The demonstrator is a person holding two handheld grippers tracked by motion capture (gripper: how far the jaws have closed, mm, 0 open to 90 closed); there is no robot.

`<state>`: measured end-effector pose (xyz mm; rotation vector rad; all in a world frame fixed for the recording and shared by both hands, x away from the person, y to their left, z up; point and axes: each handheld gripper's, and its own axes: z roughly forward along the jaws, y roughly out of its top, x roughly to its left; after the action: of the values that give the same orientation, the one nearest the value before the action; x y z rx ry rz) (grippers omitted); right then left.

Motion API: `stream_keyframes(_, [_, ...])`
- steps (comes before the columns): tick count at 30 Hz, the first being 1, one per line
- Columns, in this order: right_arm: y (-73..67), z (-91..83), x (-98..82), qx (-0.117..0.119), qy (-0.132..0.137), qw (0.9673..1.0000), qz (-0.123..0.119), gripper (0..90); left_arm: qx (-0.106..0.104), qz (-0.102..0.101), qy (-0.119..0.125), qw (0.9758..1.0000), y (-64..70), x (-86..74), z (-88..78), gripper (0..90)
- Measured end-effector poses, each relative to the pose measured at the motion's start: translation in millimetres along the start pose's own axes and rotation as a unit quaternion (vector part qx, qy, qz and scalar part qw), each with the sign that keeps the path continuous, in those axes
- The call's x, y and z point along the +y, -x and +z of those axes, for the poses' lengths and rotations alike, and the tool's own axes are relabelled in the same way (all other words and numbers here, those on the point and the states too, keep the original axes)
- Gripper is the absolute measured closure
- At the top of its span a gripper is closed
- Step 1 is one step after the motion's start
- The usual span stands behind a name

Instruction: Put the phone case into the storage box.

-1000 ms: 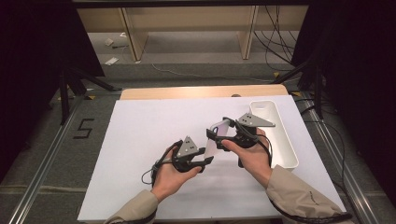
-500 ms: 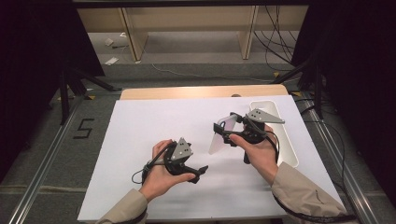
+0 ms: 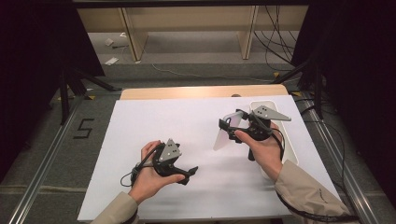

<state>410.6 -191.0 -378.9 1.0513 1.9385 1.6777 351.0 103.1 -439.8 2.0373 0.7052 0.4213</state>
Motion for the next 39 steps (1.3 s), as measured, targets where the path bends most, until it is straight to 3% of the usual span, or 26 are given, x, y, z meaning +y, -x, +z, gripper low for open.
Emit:
stream_keyframes(21, [20.1, -10.6, 10.3, -0.030, 0.015, 0.9994, 0.004, 17.8, 0.011, -0.018, 0.006, 0.9998, -4.8, -9.3, -10.6, 0.0])
stream_keyframes(39, [29.0, -15.1, 14.2, -0.045, 0.020, 0.9988, 0.004, 17.8, 0.003, -0.011, 0.007, 0.9999, -6.2, -10.0, -10.9, 0.0])
